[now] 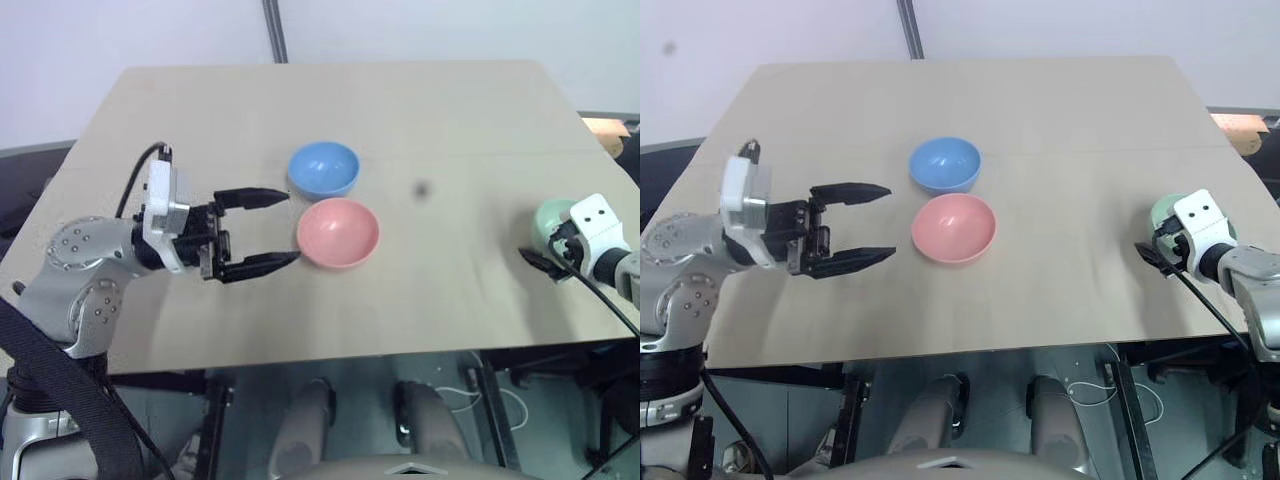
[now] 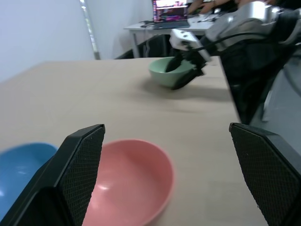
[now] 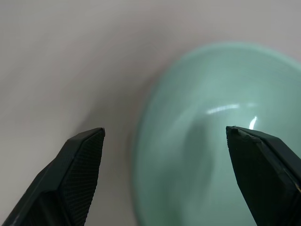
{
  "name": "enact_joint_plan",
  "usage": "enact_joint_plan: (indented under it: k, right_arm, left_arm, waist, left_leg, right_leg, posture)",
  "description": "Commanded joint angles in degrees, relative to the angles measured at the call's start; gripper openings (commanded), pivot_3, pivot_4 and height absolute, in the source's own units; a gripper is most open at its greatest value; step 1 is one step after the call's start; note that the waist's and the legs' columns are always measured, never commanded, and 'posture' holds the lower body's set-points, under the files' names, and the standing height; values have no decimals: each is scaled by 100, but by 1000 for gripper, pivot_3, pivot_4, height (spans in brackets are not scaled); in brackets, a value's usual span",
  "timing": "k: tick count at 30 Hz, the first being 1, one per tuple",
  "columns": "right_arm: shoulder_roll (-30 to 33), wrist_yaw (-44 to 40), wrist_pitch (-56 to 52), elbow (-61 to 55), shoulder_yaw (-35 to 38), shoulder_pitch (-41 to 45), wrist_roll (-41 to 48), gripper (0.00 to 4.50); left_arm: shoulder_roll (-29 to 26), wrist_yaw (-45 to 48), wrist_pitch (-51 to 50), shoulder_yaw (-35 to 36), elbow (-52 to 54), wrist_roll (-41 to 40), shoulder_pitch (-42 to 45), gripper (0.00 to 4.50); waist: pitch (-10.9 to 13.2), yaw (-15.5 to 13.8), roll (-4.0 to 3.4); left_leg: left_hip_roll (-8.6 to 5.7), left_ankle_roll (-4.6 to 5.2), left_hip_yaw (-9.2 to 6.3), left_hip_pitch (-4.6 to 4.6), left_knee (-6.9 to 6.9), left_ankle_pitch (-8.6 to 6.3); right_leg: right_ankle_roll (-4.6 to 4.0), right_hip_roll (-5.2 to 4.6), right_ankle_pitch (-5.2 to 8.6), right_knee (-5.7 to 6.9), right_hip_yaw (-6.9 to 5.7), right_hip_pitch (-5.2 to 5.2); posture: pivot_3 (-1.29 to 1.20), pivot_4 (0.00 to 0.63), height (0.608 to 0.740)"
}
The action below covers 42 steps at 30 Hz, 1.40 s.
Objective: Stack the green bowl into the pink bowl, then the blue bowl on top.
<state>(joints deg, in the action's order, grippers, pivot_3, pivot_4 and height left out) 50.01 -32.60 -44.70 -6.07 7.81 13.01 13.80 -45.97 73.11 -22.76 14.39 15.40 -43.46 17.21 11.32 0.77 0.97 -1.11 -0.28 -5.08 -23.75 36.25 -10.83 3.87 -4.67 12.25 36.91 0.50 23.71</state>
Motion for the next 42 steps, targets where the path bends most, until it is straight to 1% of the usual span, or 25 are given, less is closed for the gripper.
enact_joint_plan:
  k: [1,2,3,4,5,6,7,8,11,13,15,16,18,20,24,27,30,31,32,34,35,39,40,42]
  right_arm:
    - [23,-40,-23,117,-40,167,-106,3229]
    - [38,-77,-30,133,-59,170,-107,2619]
    - [31,-60,-61,141,-49,175,-114,2336]
    - [30,-53,-76,138,-45,175,-127,1726]
    - [38,-55,-65,105,-50,165,-144,1234]
    - [42,-53,-50,71,-50,156,-159,901]
    - [47,-26,-21,25,-55,149,-203,418]
    - [46,-7,-1,-3,-50,144,-240,96]
    - [79,-11,322,-260,-100,145,-405,96]
    - [46,-204,783,-757,-211,190,-396,96]
    - [-170,-647,1132,-1286,-273,275,32,96]
    - [-329,-726,1144,-1590,-417,412,166,96]
    - [-719,-797,1091,-2080,-795,755,375,96]
    - [-1099,-861,1052,-2332,-1266,1139,431,96]
    - [-1771,-1062,1296,-2160,-2167,1779,264,96]
    - [-2155,-1218,1600,-1583,-2818,2153,-99,96]
    - [-2401,-1361,1804,-884,-3084,2386,-298,96]
    - [-2431,-1398,1919,-684,-3133,2419,-378,905]
    - [-2458,-1427,2030,-533,-3163,2437,-453,1104]
    - [-2512,-1428,2223,-384,-3161,2463,-574,1995]
    - [-2554,-1399,2294,-364,-3127,2470,-616,2594]
    - [-2597,-1413,2249,-613,-2877,2427,-524,4277]
    - [-2645,-1400,2113,-812,-2693,2381,-307,4460]
    - [-2691,-1420,1933,-1181,-2396,2312,70,4460]
  left_arm:
    - [-113,250,-167,268,-9,-478,84,4500]
    - [-131,266,-237,262,-33,-532,109,4500]
    - [-138,270,-279,258,-54,-571,130,4500]
    - [-144,273,-306,254,-70,-593,145,4500]
    - [-138,264,-321,252,-88,-609,162,4500]
    - [-123,239,-347,252,-102,-629,179,4500]
    - [-108,235,-343,243,-126,-619,188,4500]
    - [-99,229,-338,234,-138,-613,193,4500]
    - [-6,106,-225,218,-213,-493,167,4500]
    - [103,-105,-79,282,-391,-352,150,4500]
    - [133,-203,87,318,-573,-145,69,4500]
    - [153,-307,219,333,-660,23,18,4500]
    - [188,-605,347,362,-839,290,-38,4500]
    - [216,-972,565,313,-1061,715,-57,4500]
    - [233,-1380,868,242,-1447,1269,-34,4500]
    - [217,-1593,904,240,-1656,1470,61,4500]
    - [187,-1664,948,238,-1661,1567,66,4500]
    - [168,-1694,894,255,-1643,1565,61,4500]
    - [147,-1723,880,261,-1627,1588,53,4500]
    - [122,-1718,908,272,-1601,1588,54,4500]
    - [104,-1717,924,267,-1594,1604,55,4500]
    - [10,-1713,1054,219,-1689,1777,153,4500]
    - [-33,-1683,1146,171,-1802,1866,249,4500]
    - [-78,-1666,1321,97,-2040,2015,487,4500]
  waist:
    - [0,4,0]
    - [0,6,0]
    - [0,6,0]
    - [0,5,0]
    - [0,5,0]
    - [-1,5,1]
    - [-1,5,2]
    - [-4,5,5]
    - [-2,5,2]
    - [0,23,-1]
    - [0,51,-1]
    - [0,68,-1]
    - [0,111,-1]
    - [0,136,-1]
    - [-1,117,4]
    - [-2,93,6]
    - [-2,89,7]
    - [-2,78,7]
    - [-2,78,6]
    - [-1,84,5]
    - [-1,89,5]
    - [-1,126,5]
    - [-1,128,5]
    - [-1,118,4]
  left_leg:
    - [-1,0,1,1,0,0]
    - [-1,0,1,1,0,0]
    - [-1,0,1,2,0,0]
    - [-1,0,2,2,0,0]
    - [-1,1,1,2,0,0]
    - [-1,1,1,2,0,0]
    - [0,1,1,2,0,0]
    - [0,1,2,2,0,0]
    - [1,0,1,2,0,0]
    - [1,1,3,2,0,0]
    - [6,0,6,3,-1,0]
    - [14,0,7,4,-2,-1]
    - [22,0,6,4,-3,-1]
    - [27,0,5,6,-3,-1]
    - [26,0,-2,2,-2,-1]
    - [21,-1,-5,-4,-2,-1]
    - [21,-2,-6,-3,-3,0]
    - [20,-2,-5,-3,-3,0]
    - [20,-2,-6,-3,-3,-1]
    - [19,-2,-5,-3,-4,-1]
    - [19,-2,-5,-2,-5,-1]
    - [25,-3,-5,-1,-10,-1]
    - [25,-3,-5,-1,-10,-1]
    - [25,-3,-6,-1,-10,0]
  right_leg:
    - [0,0,0,0,1,0]
    - [0,0,0,0,2,0]
    - [1,0,0,0,2,0]
    - [1,0,0,0,2,-1]
    - [1,0,0,0,2,-1]
    - [1,0,0,0,2,0]
    - [1,1,0,0,2,-1]
    - [1,0,0,0,2,-1]
    - [1,2,0,-1,2,-1]
    - [1,2,0,-1,4,0]
    - [1,6,0,0,8,3]
    - [1,12,0,0,8,3]
    - [-2,20,-2,0,8,4]
    - [-5,24,-5,0,9,4]
    - [-9,27,-7,-2,5,6]
    - [-8,25,-8,-6,5,8]
    - [-13,25,-12,-6,5,9]
    - [-18,25,-16,-6,5,9]
    - [-28,25,-23,-6,4,9]
    - [-27,25,-24,-6,5,10]
    - [-24,25,-25,-6,6,12]
    - [-12,31,-34,-4,6,14]
    - [-12,32,-35,-4,6,15]
    - [-12,32,-35,-4,5,15]
  posture:
    - [0,150,740]
    - [0,150,740]
    - [0,150,740]
    - [0,150,740]
    - [0,150,740]
    - [0,150,740]
    - [0,150,740]
    - [0,150,740]
    - [0,150,740]
    - [0,150,740]
    - [0,150,740]
    - [0,150,740]
    - [0,150,740]
    - [0,150,740]
    - [0,150,740]
    - [0,150,740]
    - [0,150,740]
    - [0,150,740]
    - [0,150,740]
    - [0,150,740]
    - [0,150,740]
    - [0,150,740]
    - [0,150,740]
    - [0,150,740]
